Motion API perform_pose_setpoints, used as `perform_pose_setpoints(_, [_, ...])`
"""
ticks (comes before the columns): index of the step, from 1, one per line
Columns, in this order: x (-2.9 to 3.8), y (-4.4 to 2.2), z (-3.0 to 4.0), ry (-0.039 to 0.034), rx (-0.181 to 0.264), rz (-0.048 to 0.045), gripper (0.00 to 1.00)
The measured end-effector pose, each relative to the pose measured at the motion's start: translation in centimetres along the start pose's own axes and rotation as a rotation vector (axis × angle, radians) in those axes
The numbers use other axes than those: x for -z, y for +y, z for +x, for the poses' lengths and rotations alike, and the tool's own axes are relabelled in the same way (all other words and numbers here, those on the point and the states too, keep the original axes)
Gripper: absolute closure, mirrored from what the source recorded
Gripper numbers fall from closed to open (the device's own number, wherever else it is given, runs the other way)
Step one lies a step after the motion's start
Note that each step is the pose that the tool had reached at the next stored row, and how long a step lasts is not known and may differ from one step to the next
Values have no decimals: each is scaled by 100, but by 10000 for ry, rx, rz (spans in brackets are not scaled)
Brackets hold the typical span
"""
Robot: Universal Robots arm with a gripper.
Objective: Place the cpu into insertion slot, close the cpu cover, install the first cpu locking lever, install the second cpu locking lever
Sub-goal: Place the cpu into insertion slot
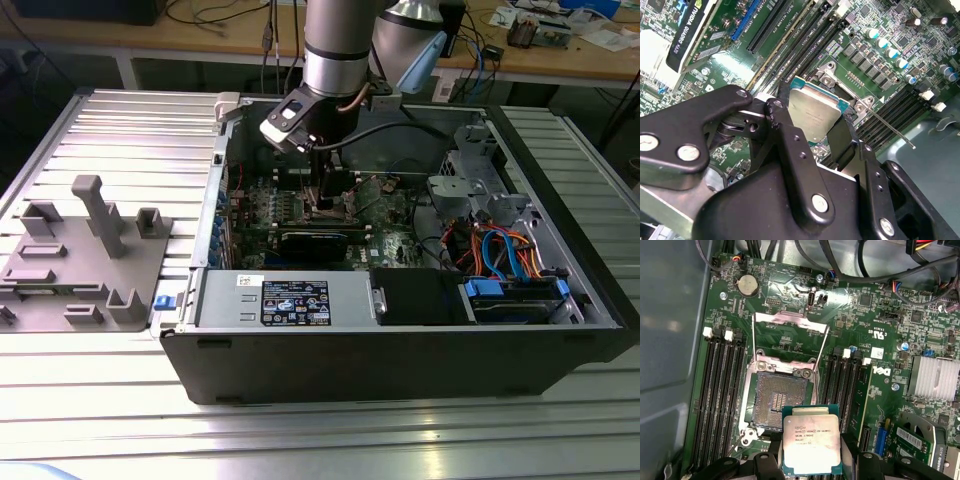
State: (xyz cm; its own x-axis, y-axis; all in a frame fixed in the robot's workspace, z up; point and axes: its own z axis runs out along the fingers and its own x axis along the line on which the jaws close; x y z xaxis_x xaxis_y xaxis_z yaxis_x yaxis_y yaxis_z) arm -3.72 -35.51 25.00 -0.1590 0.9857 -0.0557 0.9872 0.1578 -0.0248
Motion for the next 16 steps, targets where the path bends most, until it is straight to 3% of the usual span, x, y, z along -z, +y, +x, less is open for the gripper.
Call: perform_pose_setpoints(16, [-1, 0, 0, 4, -122, 7, 45])
